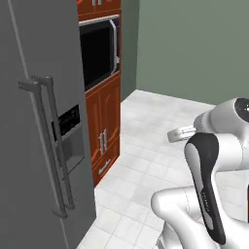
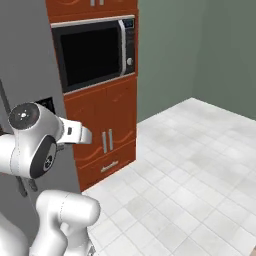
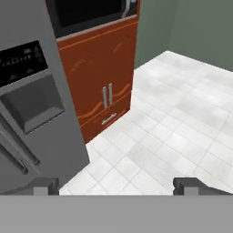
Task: Retrieve the fish from the fridge and place it on the saucepan with marinade on the stove.
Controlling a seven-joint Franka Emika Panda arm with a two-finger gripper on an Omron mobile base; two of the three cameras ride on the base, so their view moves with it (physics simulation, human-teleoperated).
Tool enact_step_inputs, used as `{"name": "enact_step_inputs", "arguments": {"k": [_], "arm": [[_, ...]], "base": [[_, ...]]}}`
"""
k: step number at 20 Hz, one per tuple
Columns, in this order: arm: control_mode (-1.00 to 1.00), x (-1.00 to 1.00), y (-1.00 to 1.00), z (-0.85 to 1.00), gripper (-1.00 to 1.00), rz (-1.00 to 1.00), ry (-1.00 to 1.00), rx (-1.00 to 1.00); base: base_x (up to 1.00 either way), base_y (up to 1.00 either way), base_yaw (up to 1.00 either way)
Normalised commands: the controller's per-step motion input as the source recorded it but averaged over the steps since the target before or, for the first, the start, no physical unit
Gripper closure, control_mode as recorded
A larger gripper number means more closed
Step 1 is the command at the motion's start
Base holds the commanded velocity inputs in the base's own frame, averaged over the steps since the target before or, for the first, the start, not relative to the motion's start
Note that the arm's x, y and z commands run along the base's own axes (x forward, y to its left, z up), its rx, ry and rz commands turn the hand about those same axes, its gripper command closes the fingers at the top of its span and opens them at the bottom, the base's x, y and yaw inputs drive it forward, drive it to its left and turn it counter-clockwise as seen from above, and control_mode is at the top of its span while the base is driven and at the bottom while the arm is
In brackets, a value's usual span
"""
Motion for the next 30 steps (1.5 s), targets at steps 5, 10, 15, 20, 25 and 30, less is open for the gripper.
{"name": "enact_step_inputs", "arguments": {"k": [5, 10, 15, 20, 25, 30], "arm": [[1.00, 0.00, 0.00, 0.00, -1.00, 0.00, 0.00, 0.00], [1.00, 0.00, 0.00, 0.00, -1.00, 0.00, 0.00, 0.00], [1.00, 0.00, 0.00, 0.00, -1.00, 0.00, 0.00, 0.00], [1.00, 0.00, 0.00, 0.00, -1.00, 0.00, 0.00, 0.00], [1.00, 0.00, 0.00, 0.00, -1.00, 0.00, 0.00, 0.00], [1.00, 0.00, 0.00, 0.00, -1.00, 0.00, 0.00, 0.00]], "base": [[0.99, -0.52, -0.36], [1.00, -0.26, -0.25], [0.99, -0.09, -0.12], [0.65, 0.00, 0.24], [0.13, 0.00, 0.60], [0.00, 0.02, 0.69]]}}
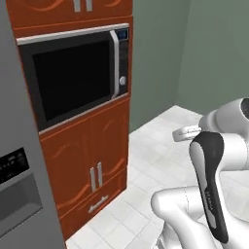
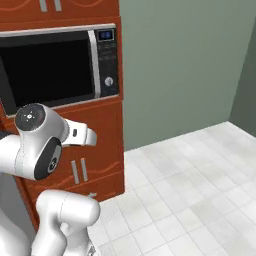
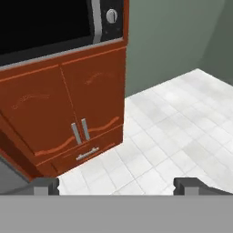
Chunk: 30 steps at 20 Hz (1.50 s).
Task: Retrieve the fish from the fridge and place it on the saucepan with marinade on the stove.
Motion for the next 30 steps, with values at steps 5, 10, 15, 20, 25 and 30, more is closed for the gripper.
{"name": "enact_step_inputs", "arguments": {"k": [5, 10, 15, 20, 25, 30], "arm": [[1.00, 0.00, 0.00, 0.00, -1.00, 0.00, 0.00, 0.00], [1.00, 0.00, 0.00, 0.00, -1.00, 0.00, 0.00, 0.00], [1.00, 0.00, 0.00, 0.00, -1.00, 0.00, 0.00, 0.00], [1.00, 0.00, 0.00, 0.00, -1.00, 0.00, 0.00, 0.00], [1.00, 0.00, 0.00, 0.00, -1.00, 0.00, 0.00, 0.00], [1.00, 0.00, 0.00, 0.00, -1.00, 0.00, 0.00, 0.00]], "base": [[0.00, 0.16, 0.64], [-0.02, 0.45, 0.57], [-0.07, 0.68, 0.46], [0.00, 0.88, 0.33], [0.12, 0.56, 0.32], [0.25, 0.34, 0.23]]}}
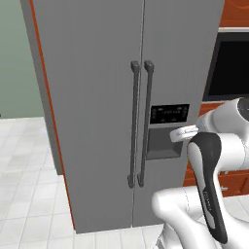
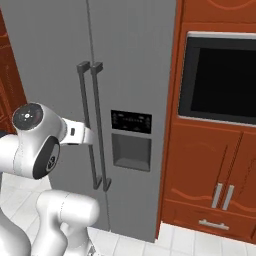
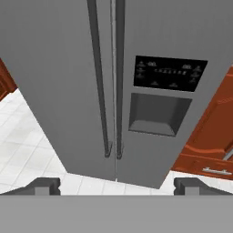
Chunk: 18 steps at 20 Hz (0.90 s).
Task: Retrieve the fish from the fridge and place it on the saucepan with marinade on the stove.
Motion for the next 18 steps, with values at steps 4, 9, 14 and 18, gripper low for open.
{"name": "enact_step_inputs", "arguments": {"k": [4, 9, 14, 18], "arm": [[1.00, 0.00, 0.00, 0.00, -1.00, 0.00, 0.00, 0.00], [1.00, 0.00, 0.00, 0.00, -1.00, 0.00, 0.00, 0.00], [1.00, 0.00, 0.00, 0.00, -1.00, 0.00, 0.00, 0.00], [1.00, 0.00, 0.00, 0.00, -1.00, 0.00, 0.00, 0.00]], "base": [[0.01, 0.00, 0.11], [-0.02, -0.04, 0.00], [-0.05, -0.33, 0.08], [-0.47, -0.29, 0.17]]}}
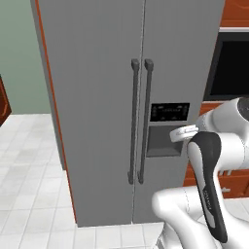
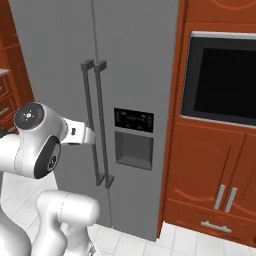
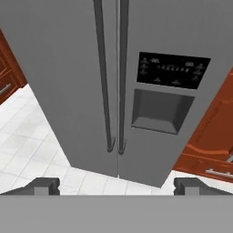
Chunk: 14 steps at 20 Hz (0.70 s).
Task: Retrieve the fish from the fridge and place it on the saucepan with marinade on the stove.
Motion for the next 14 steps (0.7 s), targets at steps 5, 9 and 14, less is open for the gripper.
{"name": "enact_step_inputs", "arguments": {"k": [5, 9, 14], "arm": [[1.00, 0.00, 0.00, 0.00, -1.00, 0.00, 0.00, 0.00], [1.00, 0.00, 0.00, 0.00, -1.00, 0.00, 0.00, 0.00], [1.00, 0.00, 0.00, 0.00, -1.00, 0.00, 0.00, 0.00]], "base": [[-0.81, -0.14, 0.20], [-0.77, 0.11, 0.13], [-0.24, 0.18, 0.02]]}}
